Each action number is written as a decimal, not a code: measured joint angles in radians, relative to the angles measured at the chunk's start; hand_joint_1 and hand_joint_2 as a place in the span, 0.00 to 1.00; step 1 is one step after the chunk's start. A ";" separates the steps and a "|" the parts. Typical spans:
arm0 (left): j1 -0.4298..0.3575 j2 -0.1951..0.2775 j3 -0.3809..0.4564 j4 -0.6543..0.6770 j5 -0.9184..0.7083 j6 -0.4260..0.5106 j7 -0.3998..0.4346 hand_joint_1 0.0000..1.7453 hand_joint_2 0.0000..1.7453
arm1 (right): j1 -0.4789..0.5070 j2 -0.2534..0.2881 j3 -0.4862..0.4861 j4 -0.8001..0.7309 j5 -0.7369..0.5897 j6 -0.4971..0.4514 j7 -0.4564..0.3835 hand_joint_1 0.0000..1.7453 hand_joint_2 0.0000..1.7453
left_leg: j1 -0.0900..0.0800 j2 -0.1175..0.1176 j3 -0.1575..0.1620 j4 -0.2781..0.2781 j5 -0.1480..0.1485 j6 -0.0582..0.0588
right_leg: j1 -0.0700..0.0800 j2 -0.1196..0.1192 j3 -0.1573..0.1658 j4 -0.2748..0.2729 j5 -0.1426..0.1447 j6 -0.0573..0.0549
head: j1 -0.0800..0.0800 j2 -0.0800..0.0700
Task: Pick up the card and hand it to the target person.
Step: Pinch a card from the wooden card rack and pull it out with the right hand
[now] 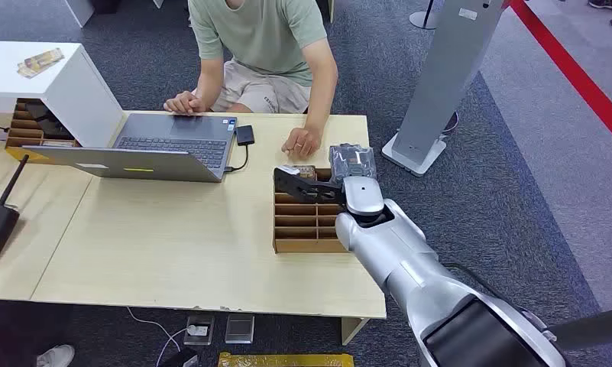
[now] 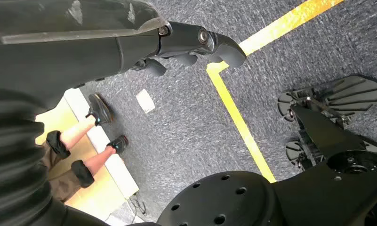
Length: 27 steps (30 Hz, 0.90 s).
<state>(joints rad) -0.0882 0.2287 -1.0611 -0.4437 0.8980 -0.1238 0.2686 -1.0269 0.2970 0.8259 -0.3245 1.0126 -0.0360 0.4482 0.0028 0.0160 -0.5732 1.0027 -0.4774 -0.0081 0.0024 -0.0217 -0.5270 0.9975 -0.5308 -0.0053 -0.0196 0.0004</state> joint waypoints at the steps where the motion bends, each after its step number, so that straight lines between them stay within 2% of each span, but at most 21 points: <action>1: -0.001 0.000 0.000 0.000 0.000 -0.001 0.000 0.00 1.00 | 0.000 -0.001 0.000 0.000 0.000 -0.002 0.003 0.47 1.00 | 0.000 0.000 0.000 0.000 0.000 0.000 | 0.000 0.000 0.000 0.000 0.000 0.000 | 0.000 0.000; 4: -0.006 0.000 0.000 0.000 0.000 -0.003 0.000 0.00 1.00 | 0.002 -0.008 0.000 0.002 -0.001 -0.014 0.014 0.49 1.00 | 0.000 0.000 0.000 0.000 0.000 0.000 | 0.000 0.000 0.000 0.000 0.000 0.000 | 0.000 0.000; 10: -0.015 0.001 -0.001 0.000 0.000 -0.009 0.002 0.00 1.00 | 0.004 -0.022 0.000 0.008 -0.007 -0.053 0.018 0.46 1.00 | 0.000 0.000 0.000 0.000 0.000 0.000 | 0.000 0.000 0.000 0.000 0.000 0.000 | 0.000 0.000; 27: -0.036 0.003 -0.002 0.000 -0.004 -0.025 0.012 0.00 1.00 | 0.015 -0.047 0.000 0.018 -0.007 -0.043 0.017 0.45 1.00 | 0.000 0.000 0.000 0.000 0.000 0.000 | 0.000 0.000 0.000 0.000 0.000 0.000 | 0.000 0.000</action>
<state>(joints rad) -0.1242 0.2321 -1.0632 -0.4437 0.8942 -0.1487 0.2808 -1.0116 0.2502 0.8263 -0.3062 1.0052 -0.0794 0.4649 0.0028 0.0159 -0.5733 1.0027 -0.4774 -0.0082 0.0024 -0.0217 -0.5269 0.9976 -0.5308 -0.0053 -0.0197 0.0004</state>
